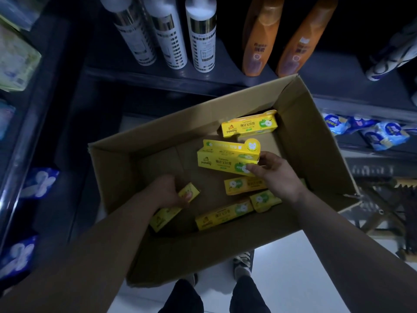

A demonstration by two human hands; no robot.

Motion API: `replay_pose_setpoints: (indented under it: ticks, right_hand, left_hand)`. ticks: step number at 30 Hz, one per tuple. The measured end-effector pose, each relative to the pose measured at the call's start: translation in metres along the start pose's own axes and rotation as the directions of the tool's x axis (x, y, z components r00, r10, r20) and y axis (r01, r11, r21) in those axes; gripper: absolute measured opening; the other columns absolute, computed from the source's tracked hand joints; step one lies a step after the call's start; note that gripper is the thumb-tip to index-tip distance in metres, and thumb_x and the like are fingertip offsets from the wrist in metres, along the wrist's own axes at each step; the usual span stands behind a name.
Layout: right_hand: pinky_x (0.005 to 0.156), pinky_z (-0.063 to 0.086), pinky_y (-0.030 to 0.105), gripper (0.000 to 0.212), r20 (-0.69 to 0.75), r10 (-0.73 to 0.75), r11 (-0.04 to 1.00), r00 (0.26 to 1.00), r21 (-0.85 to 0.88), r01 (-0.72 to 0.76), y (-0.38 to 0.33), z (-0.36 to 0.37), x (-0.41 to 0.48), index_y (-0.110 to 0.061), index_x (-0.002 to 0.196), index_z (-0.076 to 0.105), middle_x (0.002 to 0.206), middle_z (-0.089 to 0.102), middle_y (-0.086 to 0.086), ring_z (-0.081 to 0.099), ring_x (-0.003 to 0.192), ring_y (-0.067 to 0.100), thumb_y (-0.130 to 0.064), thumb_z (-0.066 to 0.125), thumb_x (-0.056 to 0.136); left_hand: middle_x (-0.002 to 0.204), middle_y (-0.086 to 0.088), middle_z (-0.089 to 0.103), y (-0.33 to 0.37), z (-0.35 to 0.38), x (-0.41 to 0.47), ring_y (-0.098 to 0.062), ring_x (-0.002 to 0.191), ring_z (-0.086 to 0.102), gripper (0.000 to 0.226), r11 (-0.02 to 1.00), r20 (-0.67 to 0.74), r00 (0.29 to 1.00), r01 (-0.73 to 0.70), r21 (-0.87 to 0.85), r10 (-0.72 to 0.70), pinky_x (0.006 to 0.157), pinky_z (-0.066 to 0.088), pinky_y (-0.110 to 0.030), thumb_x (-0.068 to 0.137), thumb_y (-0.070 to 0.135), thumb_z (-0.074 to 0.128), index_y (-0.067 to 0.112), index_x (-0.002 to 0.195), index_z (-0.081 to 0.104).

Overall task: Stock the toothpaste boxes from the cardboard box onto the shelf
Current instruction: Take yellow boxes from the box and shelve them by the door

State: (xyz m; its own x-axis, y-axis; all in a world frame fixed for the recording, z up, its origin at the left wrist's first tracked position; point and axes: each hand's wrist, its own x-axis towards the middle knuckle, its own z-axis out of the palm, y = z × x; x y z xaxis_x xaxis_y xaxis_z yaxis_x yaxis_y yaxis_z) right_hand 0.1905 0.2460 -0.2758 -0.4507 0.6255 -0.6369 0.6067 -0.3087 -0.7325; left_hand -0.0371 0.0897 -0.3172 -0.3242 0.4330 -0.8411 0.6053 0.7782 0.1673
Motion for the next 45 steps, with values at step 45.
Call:
replay_pose_setpoints:
  ticks: [45]
  right_hand:
    - [0.076, 0.057, 0.028, 0.018, 0.381, -0.6, 0.797, 0.704, 0.202, 0.57, -0.404, 0.062, -0.301, -0.01, 0.111, 0.058, 0.116, 0.066, 0.014, 0.068, 0.098, 0.024, -0.019, 0.055, 0.096]
  left_hand:
    - [0.099, -0.019, 0.055, -0.087, -0.144, -0.509, -0.032, 0.077, 0.061, 0.018, 0.469, -0.61, 0.637, -0.404, -0.785, -0.472, 0.04, 0.052, -0.034, 0.101, 0.024, 0.041, 0.016, 0.111, 0.053]
